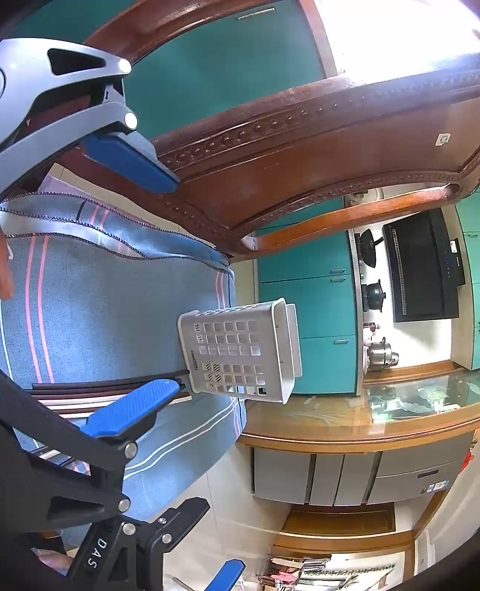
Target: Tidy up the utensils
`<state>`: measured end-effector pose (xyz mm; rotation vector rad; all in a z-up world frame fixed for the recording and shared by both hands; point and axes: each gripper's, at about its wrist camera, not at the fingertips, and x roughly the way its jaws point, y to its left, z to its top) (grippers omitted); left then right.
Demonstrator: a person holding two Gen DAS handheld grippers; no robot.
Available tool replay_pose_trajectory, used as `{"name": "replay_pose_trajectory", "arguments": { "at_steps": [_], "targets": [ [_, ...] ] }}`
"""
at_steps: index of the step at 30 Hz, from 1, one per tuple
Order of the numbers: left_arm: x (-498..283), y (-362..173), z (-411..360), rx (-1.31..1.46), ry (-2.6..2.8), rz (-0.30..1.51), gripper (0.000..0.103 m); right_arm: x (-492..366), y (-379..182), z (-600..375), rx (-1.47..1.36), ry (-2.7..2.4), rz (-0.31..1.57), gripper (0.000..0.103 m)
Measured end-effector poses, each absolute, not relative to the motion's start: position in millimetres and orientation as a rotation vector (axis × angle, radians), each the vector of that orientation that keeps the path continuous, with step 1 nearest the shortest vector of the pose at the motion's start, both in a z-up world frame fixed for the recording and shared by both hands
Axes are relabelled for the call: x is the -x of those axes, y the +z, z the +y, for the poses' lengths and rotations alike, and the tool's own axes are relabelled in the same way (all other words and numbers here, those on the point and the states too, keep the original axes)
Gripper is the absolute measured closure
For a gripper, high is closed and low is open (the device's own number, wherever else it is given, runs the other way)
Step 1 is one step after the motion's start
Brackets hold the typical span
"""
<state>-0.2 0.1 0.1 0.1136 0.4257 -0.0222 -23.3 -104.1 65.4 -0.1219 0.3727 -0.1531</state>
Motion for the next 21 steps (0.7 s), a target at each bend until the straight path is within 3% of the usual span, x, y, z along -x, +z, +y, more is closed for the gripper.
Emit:
{"name": "replay_pose_trajectory", "arguments": {
  "at_steps": [21],
  "targets": [
    [1.8, -1.3, -1.3, -0.102, -0.025, 0.432, 0.003, 21.6, 64.4, -100.5, 0.119, -0.152, 0.368, 0.002]
  ]
}}
